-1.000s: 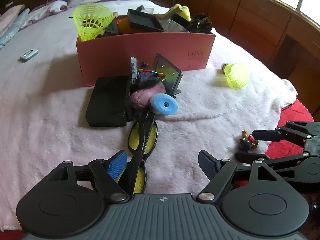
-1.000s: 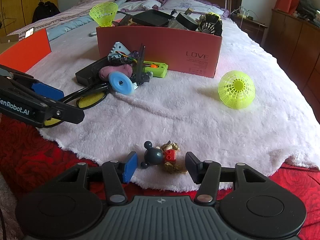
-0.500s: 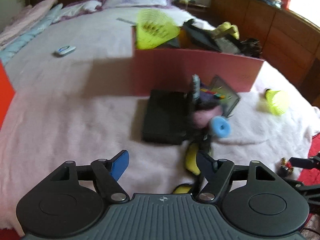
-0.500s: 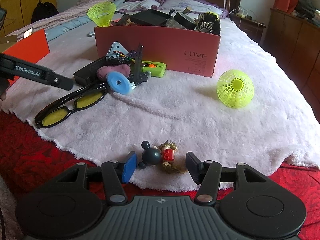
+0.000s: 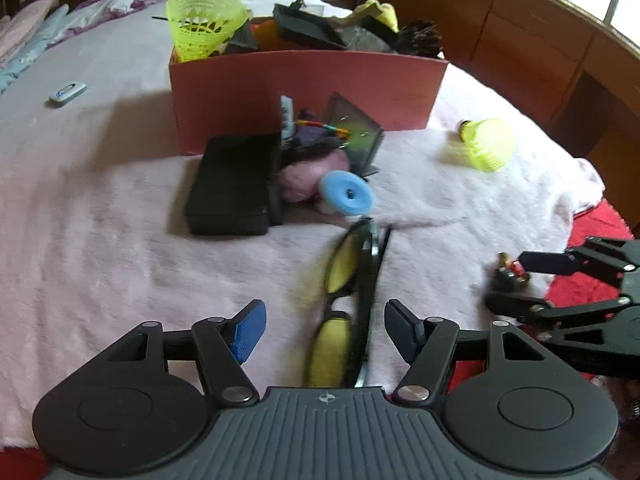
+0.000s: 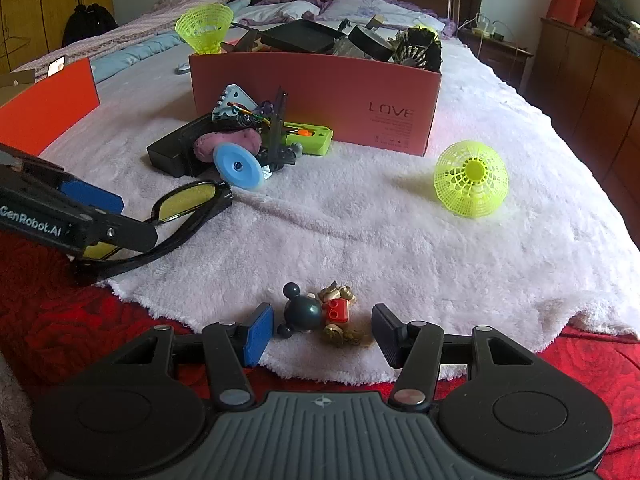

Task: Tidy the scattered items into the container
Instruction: 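Lift the sunglasses by one arm with the left tool while the right holds the figurine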

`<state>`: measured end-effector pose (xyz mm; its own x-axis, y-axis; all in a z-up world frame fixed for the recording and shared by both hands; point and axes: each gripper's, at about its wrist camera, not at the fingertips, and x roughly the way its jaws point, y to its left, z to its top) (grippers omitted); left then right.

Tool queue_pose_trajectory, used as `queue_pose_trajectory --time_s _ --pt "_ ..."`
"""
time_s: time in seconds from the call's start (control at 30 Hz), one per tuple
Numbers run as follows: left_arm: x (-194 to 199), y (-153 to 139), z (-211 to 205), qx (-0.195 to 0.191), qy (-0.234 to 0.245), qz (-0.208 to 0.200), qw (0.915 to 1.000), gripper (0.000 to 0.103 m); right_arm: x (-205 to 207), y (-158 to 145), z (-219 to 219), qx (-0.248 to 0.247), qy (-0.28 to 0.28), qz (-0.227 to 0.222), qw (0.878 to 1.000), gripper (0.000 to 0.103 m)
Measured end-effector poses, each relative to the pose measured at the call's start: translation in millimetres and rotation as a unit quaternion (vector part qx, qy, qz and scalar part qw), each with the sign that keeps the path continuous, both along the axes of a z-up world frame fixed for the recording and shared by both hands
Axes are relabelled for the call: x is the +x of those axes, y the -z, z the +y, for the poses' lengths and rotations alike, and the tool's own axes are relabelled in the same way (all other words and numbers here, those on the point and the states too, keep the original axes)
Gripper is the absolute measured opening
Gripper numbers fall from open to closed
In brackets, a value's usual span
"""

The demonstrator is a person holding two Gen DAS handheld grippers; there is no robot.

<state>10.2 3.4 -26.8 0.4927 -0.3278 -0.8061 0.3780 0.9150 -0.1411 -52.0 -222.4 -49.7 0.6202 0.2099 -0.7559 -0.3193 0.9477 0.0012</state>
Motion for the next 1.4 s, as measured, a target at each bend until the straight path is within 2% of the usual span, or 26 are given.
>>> queue_pose_trajectory --time_s 0.13,0.3,0.37,0.4,0.47,0.53,0.6,0.77,0.9,0.97,1.0,1.27,1.37,1.4 --pt "-3.9 -4.5 -2.6 -0.011 0.012 0.0 0.9999 0.067 0.1 0.0 0.0 0.001 0.0 0.0 1.0 0.057" --pt "-2.1 5.4 -15.9 0.019 0.032 0.007 0.9993 0.066 0.0 -0.3 0.2 0.001 -0.001 -0.002 1.0 0.057" --pt "-2.6 13.3 -20.9 0.045 0.041 0.002 0.9982 0.061 0.3 -0.1 0.2 0.001 -0.001 -0.002 1.0 0.057" --pt "-2.9 17.4 -23.3 0.058 0.046 -0.002 0.9973 0.053 0.4 0.0 0.1 0.001 -0.001 -0.002 1.0 0.057" --pt "-4.3 20.0 -22.8 0.067 0.052 -0.011 0.9963 0.051 0.7 0.0 0.5 0.0 -0.001 -0.002 1.0 0.057" --pt "-2.5 18.3 -18.0 0.061 0.045 -0.01 0.9971 0.04 0.8 -0.2 1.2 -0.003 -0.002 -0.003 1.0 0.057" --pt "0.9 16.9 -9.9 0.044 0.03 -0.002 0.9986 0.038 0.6 -0.6 2.0 -0.005 -0.003 -0.005 1.0 0.057" --pt "6.3 17.5 1.9 0.016 -0.001 0.013 0.9998 0.039 2.0 -1.7 4.6 -0.012 -0.008 -0.008 1.0 0.057" --pt "3.5 19.6 -10.9 0.049 0.018 -0.002 0.9986 0.043 4.5 1.1 6.4 -0.014 -0.01 -0.004 1.0 0.057" --pt "2.7 19.8 -15.7 0.06 0.022 -0.01 0.9979 0.041 6.1 2.7 6.6 -0.013 -0.008 -0.001 1.0 0.057" --pt "2.6 19.3 -16.4 0.062 0.022 -0.013 0.9978 0.037 6.7 3.3 6.6 -0.012 -0.007 0.001 1.0 0.058" --pt "-2.5 4.7 -10.6 0.028 0.013 -0.019 0.9993 0.035 8.3 4.8 9.2 -0.019 -0.01 0.005 1.0 0.059" --pt "-3.5 -1.3 -9.4 0.014 0.011 -0.019 0.9997 0.035 8.3 4.5 10.6 -0.019 -0.016 0.004 1.0 0.053" --pt "-3.9 -2.9 -9.4 0.015 0.011 -0.021 0.9996 0.035 8.1 4.4 11.2 -0.018 -0.018 0.004 1.0 0.048"
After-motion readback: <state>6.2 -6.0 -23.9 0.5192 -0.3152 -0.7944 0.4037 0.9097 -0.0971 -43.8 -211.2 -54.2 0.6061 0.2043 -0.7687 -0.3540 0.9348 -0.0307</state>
